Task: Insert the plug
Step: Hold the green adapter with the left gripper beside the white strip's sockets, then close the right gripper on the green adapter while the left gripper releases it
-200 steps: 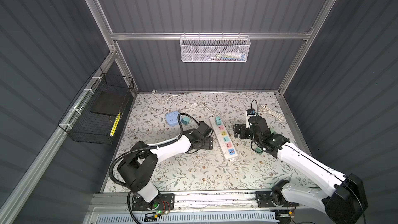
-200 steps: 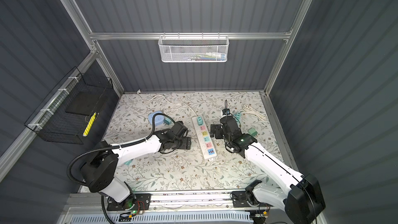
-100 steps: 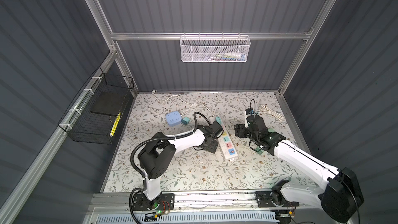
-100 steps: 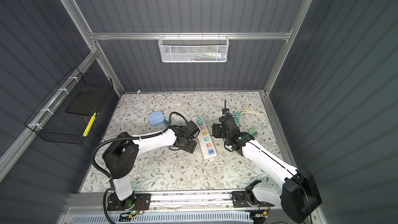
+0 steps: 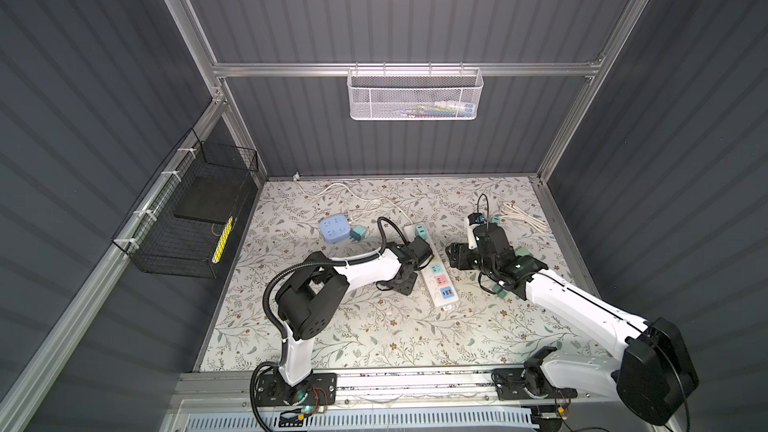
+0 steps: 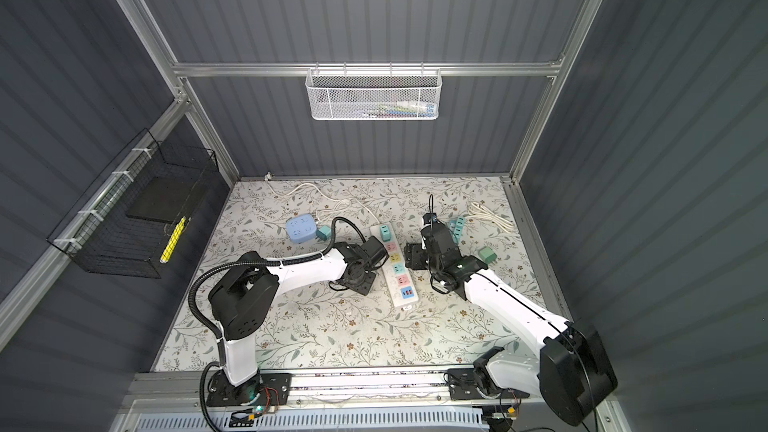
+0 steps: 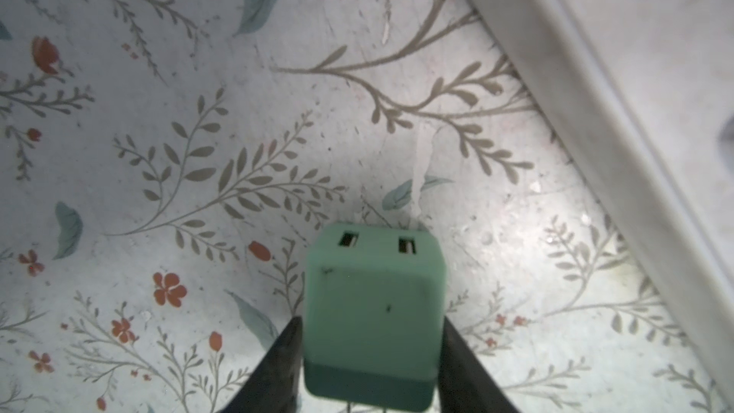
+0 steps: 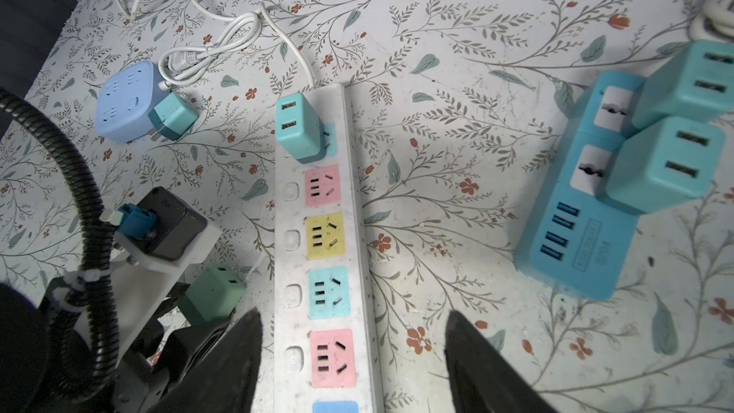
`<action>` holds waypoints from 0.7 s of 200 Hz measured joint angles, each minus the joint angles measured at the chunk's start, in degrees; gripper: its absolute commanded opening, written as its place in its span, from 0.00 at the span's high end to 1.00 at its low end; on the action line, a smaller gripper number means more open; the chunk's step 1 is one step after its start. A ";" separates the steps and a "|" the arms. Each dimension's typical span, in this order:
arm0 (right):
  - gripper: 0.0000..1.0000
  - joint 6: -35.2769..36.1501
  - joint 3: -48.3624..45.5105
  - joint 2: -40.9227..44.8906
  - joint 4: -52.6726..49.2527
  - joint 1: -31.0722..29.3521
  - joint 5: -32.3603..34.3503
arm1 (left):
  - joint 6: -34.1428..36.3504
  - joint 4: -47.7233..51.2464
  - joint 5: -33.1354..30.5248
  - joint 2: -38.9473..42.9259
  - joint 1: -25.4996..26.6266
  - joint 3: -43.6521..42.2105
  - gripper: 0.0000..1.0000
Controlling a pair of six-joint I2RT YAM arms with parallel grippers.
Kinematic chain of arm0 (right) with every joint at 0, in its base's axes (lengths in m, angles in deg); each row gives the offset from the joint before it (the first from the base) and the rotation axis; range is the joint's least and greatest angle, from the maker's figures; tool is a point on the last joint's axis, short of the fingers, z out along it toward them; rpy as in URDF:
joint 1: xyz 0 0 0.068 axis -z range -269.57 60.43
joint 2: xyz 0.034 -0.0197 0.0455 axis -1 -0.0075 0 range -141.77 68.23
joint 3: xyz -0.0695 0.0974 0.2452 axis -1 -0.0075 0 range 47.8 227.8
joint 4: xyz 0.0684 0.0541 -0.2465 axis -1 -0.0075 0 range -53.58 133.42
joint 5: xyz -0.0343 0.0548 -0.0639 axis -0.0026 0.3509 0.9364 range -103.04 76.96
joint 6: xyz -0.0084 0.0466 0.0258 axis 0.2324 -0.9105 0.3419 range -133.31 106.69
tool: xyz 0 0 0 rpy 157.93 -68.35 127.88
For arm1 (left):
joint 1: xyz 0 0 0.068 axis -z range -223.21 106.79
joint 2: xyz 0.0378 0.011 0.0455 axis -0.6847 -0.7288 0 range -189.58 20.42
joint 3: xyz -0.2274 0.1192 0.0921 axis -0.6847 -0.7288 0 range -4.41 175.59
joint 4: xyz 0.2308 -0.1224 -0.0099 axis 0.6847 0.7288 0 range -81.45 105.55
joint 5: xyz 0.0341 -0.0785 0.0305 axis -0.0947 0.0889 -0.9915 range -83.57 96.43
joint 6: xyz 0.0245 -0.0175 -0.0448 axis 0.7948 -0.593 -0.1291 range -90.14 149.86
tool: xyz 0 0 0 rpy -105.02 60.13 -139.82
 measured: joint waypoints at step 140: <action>0.43 -0.17 -0.26 1.44 -1.77 0.72 -3.87 | 7.67 -18.45 2.91 12.20 0.00 -12.79 0.70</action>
